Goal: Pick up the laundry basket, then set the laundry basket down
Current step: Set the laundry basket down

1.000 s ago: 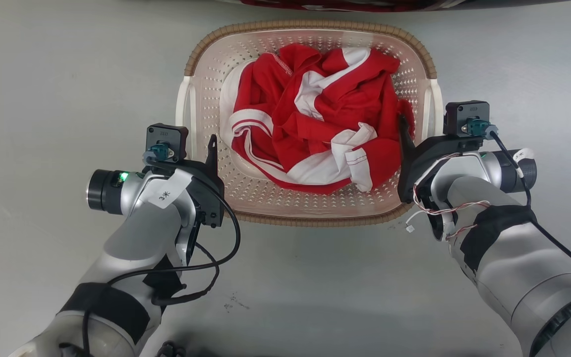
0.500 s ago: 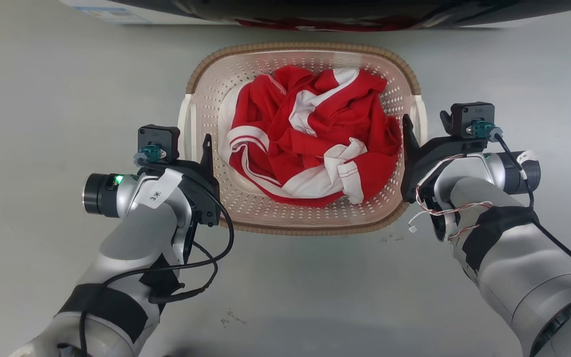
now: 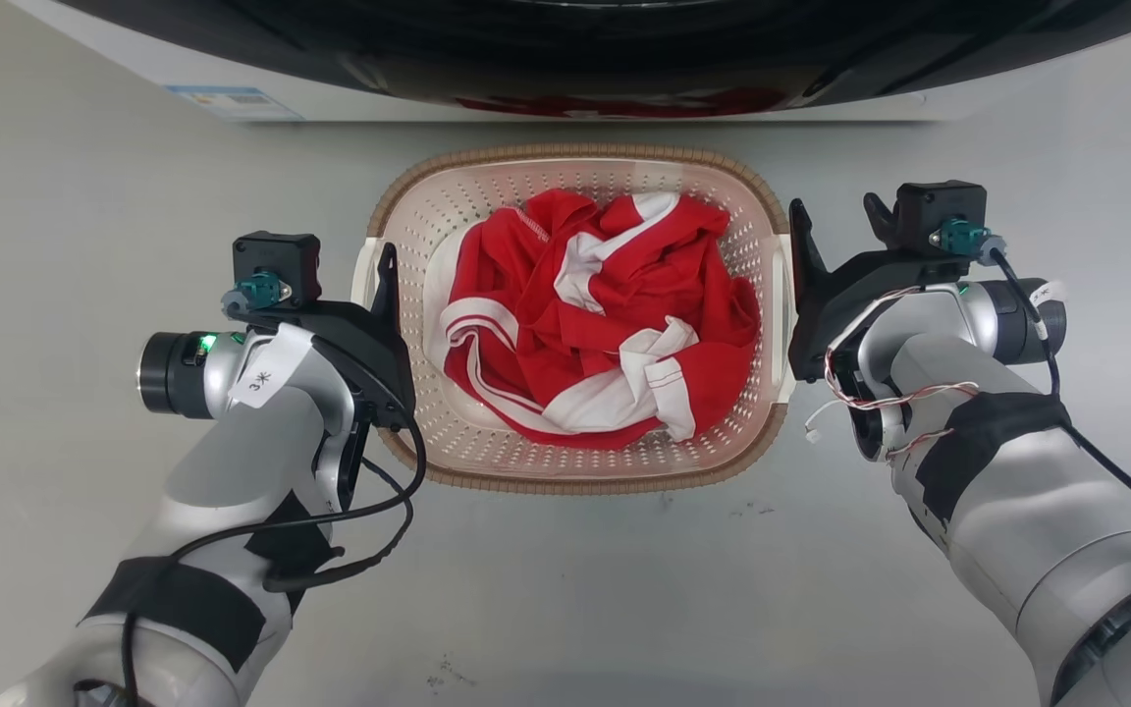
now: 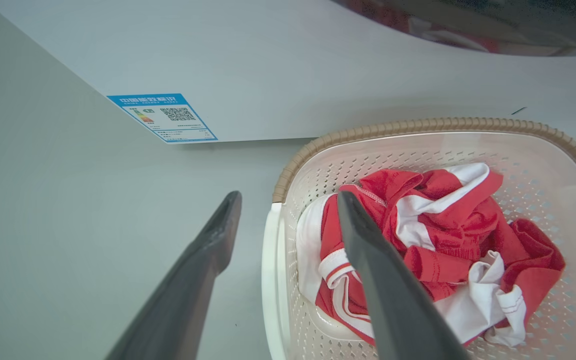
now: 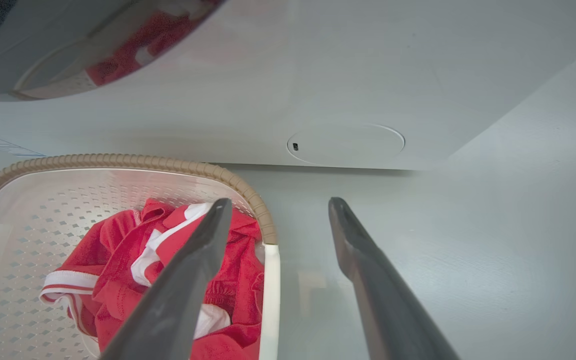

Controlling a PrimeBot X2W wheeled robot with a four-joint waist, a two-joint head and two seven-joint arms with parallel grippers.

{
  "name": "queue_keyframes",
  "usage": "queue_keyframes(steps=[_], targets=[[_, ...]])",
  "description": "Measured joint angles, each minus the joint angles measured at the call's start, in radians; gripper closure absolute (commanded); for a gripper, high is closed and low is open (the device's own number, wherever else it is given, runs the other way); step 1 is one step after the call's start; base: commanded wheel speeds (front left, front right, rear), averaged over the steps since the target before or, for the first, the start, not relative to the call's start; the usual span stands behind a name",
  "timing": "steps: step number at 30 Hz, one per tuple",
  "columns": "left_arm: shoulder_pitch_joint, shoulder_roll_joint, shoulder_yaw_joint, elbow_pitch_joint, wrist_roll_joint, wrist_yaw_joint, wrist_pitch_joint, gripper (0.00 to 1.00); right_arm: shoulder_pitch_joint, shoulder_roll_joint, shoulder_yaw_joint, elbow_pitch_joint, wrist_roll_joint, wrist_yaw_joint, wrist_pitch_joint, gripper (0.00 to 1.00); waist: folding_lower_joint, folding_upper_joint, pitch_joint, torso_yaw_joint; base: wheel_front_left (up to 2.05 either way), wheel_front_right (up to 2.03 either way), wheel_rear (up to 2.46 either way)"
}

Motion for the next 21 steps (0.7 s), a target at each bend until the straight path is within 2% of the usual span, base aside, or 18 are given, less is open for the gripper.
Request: queue_keyframes(steps=[8, 21], targets=[[0.055, 0.043, 0.045, -0.079, 0.023, 0.002, 0.0, 0.0, 0.041, -0.017, -0.053, -0.08, -0.004, 0.001, 0.0, 0.0, 0.0, 0.0, -0.06, -0.009, 0.0, 0.0, 0.0], [0.22, 0.077, 0.113, -0.267, 0.126, 0.027, 0.0, 0.0, 0.182, -0.067, -0.161, -0.255, -0.085, -0.005, 0.0, 0.0, 0.0001, 0.0, -0.194, -0.02, 0.0, 0.0, 0.0]])
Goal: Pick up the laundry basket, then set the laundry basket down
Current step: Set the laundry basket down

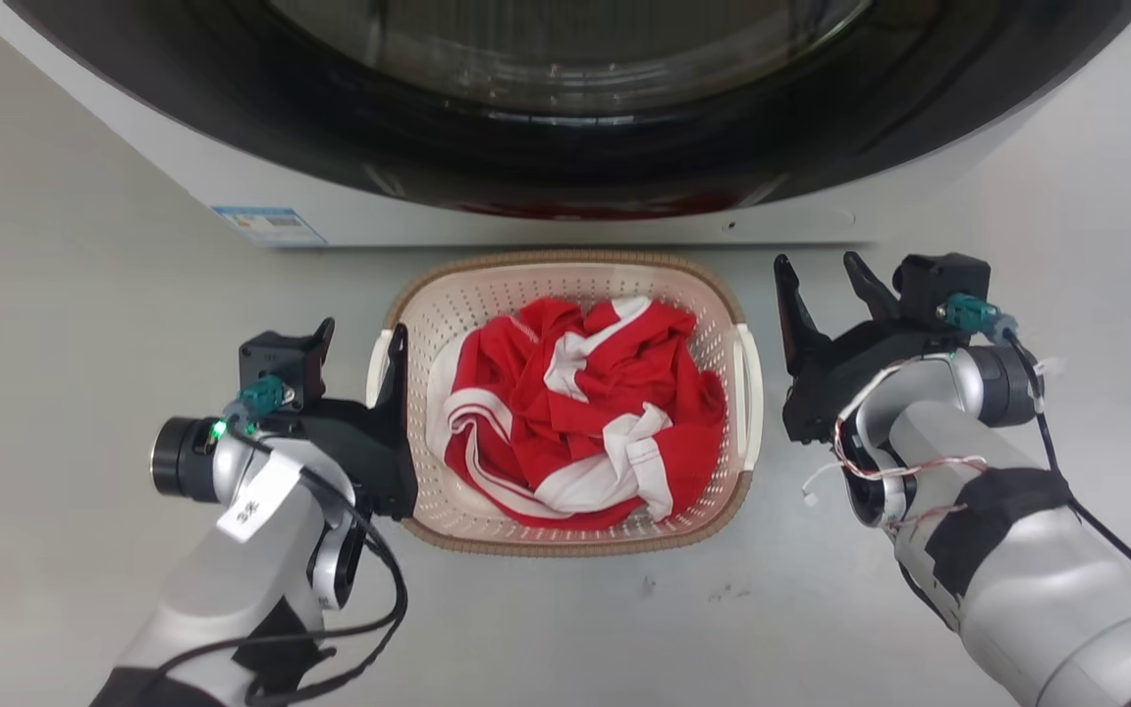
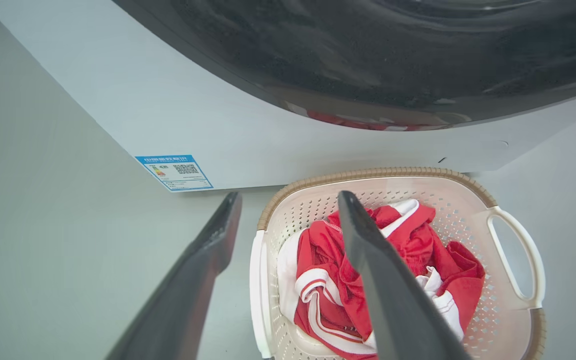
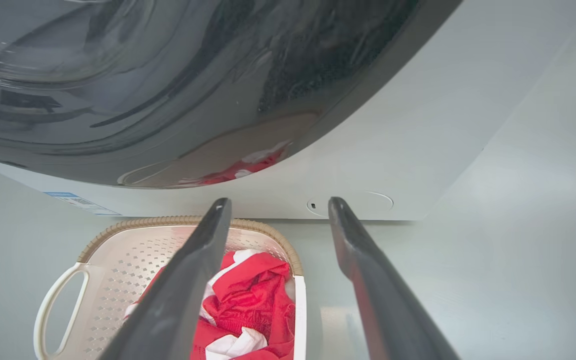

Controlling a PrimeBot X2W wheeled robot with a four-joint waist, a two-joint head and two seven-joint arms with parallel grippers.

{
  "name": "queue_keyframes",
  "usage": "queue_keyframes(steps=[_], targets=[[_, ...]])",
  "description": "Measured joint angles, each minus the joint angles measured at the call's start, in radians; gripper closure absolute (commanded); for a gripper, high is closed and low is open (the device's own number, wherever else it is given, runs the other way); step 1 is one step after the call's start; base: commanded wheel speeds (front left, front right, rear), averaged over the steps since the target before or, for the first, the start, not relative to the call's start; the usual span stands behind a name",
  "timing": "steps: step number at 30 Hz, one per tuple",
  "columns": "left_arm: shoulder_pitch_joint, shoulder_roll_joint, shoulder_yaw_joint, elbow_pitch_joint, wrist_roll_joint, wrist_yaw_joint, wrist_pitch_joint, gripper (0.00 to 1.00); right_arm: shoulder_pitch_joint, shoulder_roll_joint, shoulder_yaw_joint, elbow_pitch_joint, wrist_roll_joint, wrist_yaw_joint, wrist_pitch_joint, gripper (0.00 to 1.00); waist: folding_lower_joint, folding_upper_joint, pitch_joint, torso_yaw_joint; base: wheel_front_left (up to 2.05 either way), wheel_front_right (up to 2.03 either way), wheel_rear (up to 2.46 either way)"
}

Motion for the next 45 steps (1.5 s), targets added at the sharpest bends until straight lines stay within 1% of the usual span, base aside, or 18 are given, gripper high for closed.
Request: queue_keyframes(steps=[10, 15, 17, 19, 22, 27, 30, 31, 36, 39, 45], targets=[[0.17, 0.048, 0.094, -0.178, 0.087, 0.018, 0.0, 0.0, 0.167, -0.047, -0.114, -0.181, -0.09, -0.009, -0.002, 0.0, -0.0001, -0.0001, -0.124, -0.003, 0.0, 0.0, 0.0], [0.266, 0.07, 0.148, -0.278, 0.138, 0.018, 0.0, 0.0, 0.271, -0.063, -0.167, -0.29, -0.145, -0.01, -0.002, 0.0, -0.0001, -0.0001, -0.183, -0.004, 0.0, 0.0, 0.0], [0.285, 0.071, 0.159, -0.294, 0.15, 0.018, 0.0, 0.0, 0.292, -0.066, -0.18, -0.309, -0.156, -0.01, -0.002, 0.0, -0.0002, -0.0001, -0.194, -0.004, 0.0, 0.0, 0.0], [0.331, 0.071, 0.197, -0.318, 0.181, 0.018, 0.0, 0.0, 0.334, -0.067, -0.208, -0.348, -0.174, -0.01, -0.003, 0.0, -0.0002, -0.0001, -0.216, -0.004, 0.0, 0.0, 0.0], [0.409, 0.072, 0.254, -0.356, 0.213, 0.018, 0.0, 0.0, 0.402, -0.066, -0.279, -0.388, -0.217, -0.01, -0.003, 0.0, -0.0002, 0.0, -0.248, -0.005, 0.0, 0.0, 0.0], [0.51, 0.062, 0.317, -0.434, 0.291, 0.018, 0.0, 0.0, 0.537, -0.058, -0.379, -0.466, -0.288, -0.01, -0.003, 0.0, -0.0002, -0.0001, -0.297, -0.008, 0.0, 0.0, 0.0], [0.553, 0.045, 0.352, -0.485, 0.33, 0.018, 0.0, 0.0, 0.617, -0.051, -0.424, -0.52, -0.336, -0.01, -0.003, 0.0, -0.0001, -0.0001, -0.324, -0.007, 0.0, 0.0, 0.0], [0.587, 0.035, 0.377, -0.515, 0.364, 0.018, 0.0, 0.0, 0.662, -0.042, -0.449, -0.559, -0.365, -0.01, -0.003, 0.0, -0.0002, -0.0001, -0.341, -0.006, 0.0, 0.0, 0.0], [0.669, 0.022, 0.44, -0.582, 0.422, 0.019, 0.0, 0.0, 0.762, -0.016, -0.502, -0.651, -0.445, -0.01, -0.003, 0.0, -0.0001, -0.0001, -0.378, -0.005, 0.0, 0.0, 0.0], [0.715, 0.004, 0.467, -0.623, 0.449, 0.018, 0.0, 0.0, 0.817, 0.0, -0.534, -0.696, -0.483, -0.01, -0.003, 0.0, 0.0, 0.0, -0.399, -0.006, 0.0, 0.0, 0.0], [0.807, -0.015, 0.504, -0.684, 0.497, 0.019, 0.0, 0.0, 0.909, 0.028, -0.58, -0.779, -0.553, -0.01, -0.003, 0.0, -0.0001, -0.0001, -0.44, -0.01, 0.0, 0.0, 0.0]])
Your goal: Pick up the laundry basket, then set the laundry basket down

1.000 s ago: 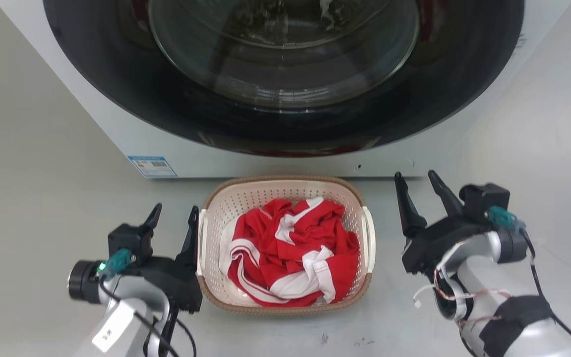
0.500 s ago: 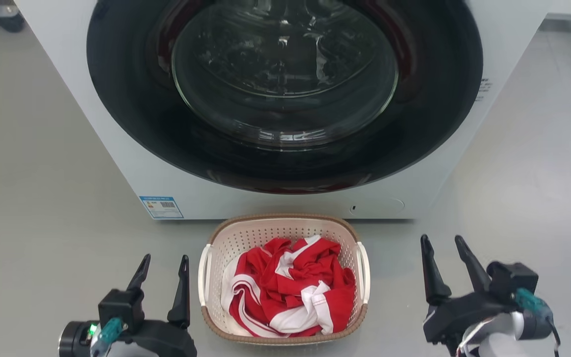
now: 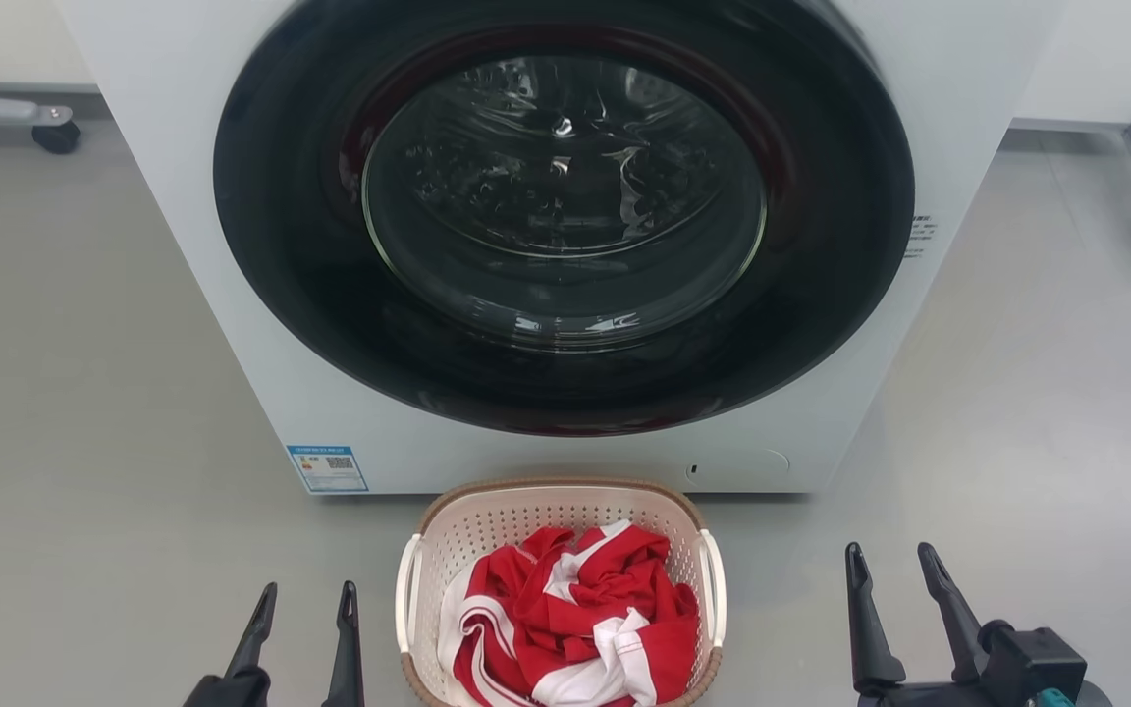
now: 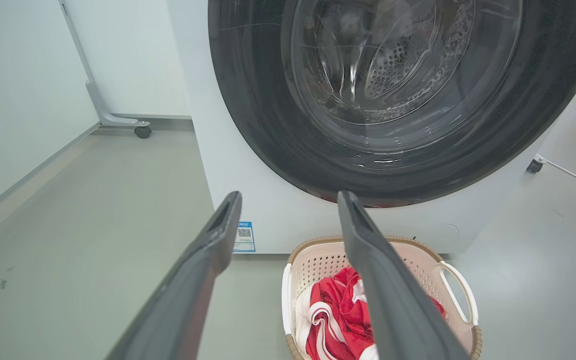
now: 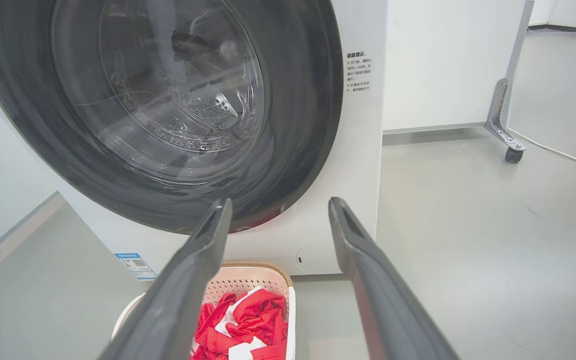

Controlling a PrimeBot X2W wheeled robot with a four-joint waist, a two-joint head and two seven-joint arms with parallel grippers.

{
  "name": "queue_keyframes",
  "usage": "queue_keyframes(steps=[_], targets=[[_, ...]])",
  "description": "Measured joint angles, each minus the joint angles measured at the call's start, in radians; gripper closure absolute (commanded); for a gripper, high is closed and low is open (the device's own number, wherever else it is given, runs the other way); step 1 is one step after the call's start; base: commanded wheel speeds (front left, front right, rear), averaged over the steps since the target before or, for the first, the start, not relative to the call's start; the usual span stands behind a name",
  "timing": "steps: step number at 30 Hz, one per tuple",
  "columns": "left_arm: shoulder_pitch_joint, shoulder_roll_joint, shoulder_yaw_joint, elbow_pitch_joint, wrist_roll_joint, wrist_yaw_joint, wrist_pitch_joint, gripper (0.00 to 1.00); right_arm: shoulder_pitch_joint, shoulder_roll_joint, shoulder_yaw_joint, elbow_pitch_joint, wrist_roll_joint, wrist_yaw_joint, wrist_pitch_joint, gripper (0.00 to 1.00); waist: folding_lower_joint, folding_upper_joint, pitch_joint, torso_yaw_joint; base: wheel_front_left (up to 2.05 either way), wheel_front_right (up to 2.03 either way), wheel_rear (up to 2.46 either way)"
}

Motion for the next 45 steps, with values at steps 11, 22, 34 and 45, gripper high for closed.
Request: queue_keyframes(steps=[11, 22, 34, 45], targets=[[0.076, -0.016, 0.056, -0.086, 0.06, 0.0, 0.0, 0.0, 0.099, 0.024, -0.046, -0.098, -0.089, 0.0, 0.0, 0.0, 0.0, 0.0001, -0.042, -0.021, 0.0, 0.0, 0.0], [0.083, -0.028, 0.052, -0.14, 0.097, 0.0, 0.0, 0.0, 0.122, 0.037, -0.084, -0.158, -0.126, 0.0, -0.001, 0.0, 0.0001, 0.0002, -0.048, -0.027, 0.0, 0.0, 0.0], [0.09, -0.022, 0.031, -0.166, 0.128, 0.0, 0.001, 0.0, 0.134, 0.047, -0.089, -0.187, -0.156, 0.0, -0.001, 0.0, 0.0001, 0.0001, -0.04, -0.025, 0.0, 0.0, 0.0], [0.1, -0.023, 0.034, -0.175, 0.154, 0.0, 0.012, 0.0, 0.134, 0.052, -0.101, -0.195, -0.164, 0.0, -0.001, 0.0, 0.0001, 0.0001, -0.029, -0.026, 0.0, 0.0, 0.0]])
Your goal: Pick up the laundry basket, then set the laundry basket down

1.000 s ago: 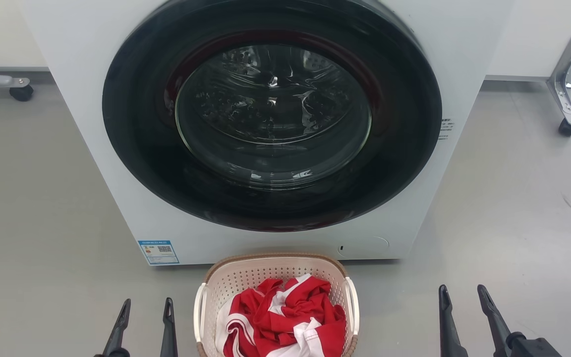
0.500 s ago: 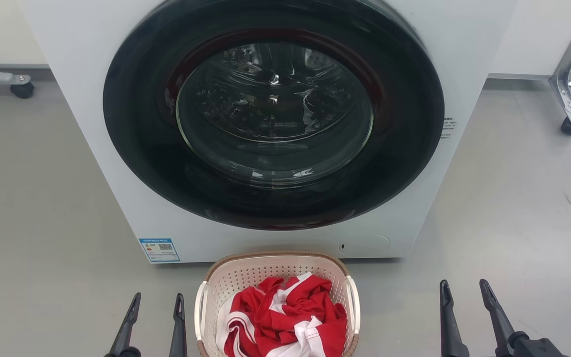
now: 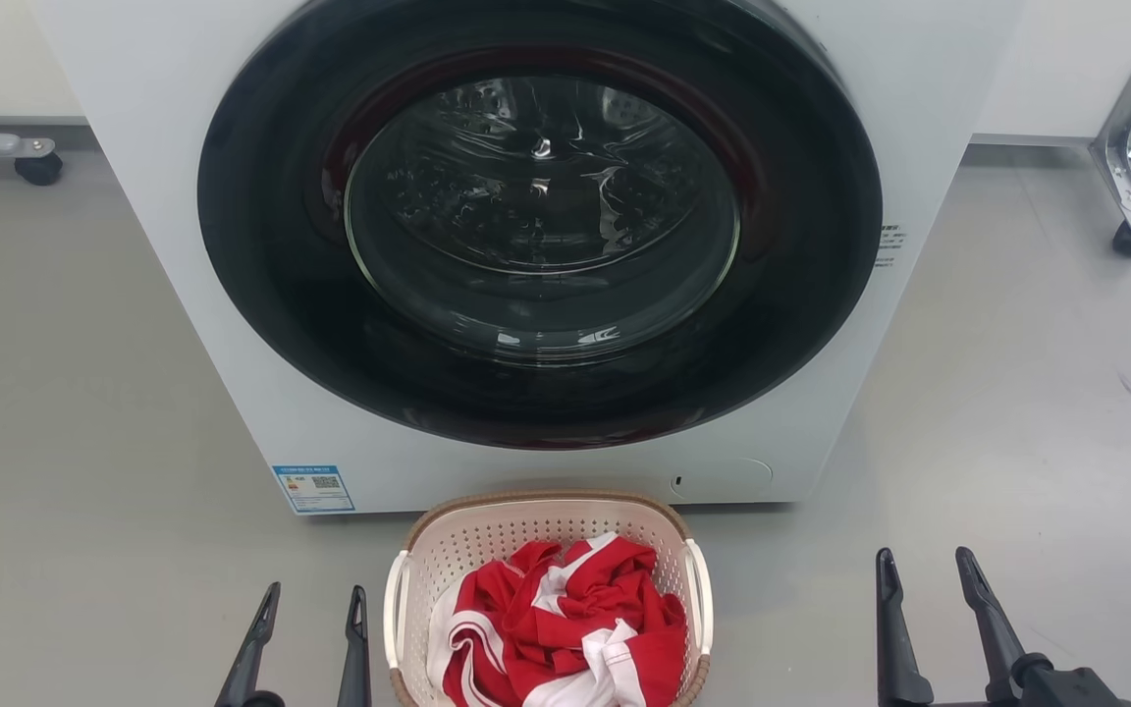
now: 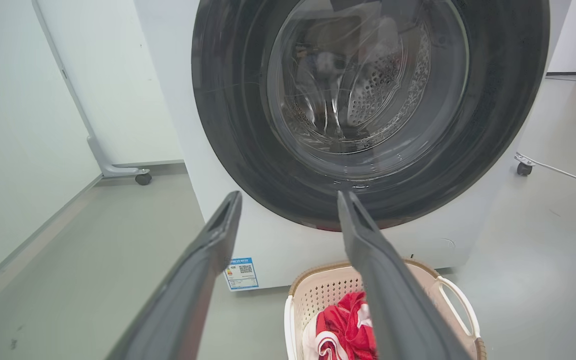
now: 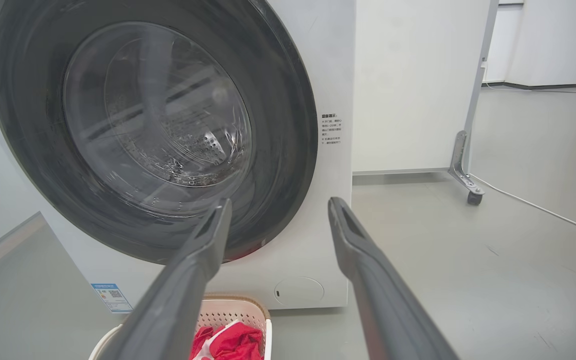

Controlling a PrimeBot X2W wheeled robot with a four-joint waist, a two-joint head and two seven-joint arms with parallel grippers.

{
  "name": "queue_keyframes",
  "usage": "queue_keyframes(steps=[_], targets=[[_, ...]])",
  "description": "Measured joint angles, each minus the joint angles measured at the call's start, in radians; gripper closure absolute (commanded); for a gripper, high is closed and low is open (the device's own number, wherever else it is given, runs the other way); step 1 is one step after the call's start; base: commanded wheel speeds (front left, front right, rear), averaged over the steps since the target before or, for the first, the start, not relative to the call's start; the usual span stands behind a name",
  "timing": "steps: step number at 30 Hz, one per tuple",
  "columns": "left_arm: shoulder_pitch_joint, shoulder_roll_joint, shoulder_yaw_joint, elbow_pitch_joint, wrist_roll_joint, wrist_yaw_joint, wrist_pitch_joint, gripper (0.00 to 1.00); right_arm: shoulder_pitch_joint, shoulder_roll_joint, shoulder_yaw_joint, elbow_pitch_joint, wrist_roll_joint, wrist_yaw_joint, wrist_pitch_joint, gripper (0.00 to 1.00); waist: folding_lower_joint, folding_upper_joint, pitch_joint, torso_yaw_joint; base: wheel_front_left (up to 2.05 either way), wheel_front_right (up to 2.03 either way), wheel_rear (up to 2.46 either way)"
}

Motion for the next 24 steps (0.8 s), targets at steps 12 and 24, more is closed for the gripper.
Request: queue_keyframes(steps=[12, 24], targets=[[0.003, -0.01, 0.003, 0.062, -0.018, -0.011, 0.016, 1.0, 0.006, 0.002, -0.003, 0.066, 0.03, 0.01, 0.014, 1.0, 0.0, 0.0, 0.002, -0.002, 0.0, 0.0, 0.0], [-0.005, -0.016, 0.04, 0.087, -0.213, -0.039, 0.06, 1.0, -0.002, 0.006, -0.047, 0.091, 0.218, 0.038, 0.06, 1.0, 0.0, 0.0, -0.003, -0.009, 0.0, 0.0, 0.0]])
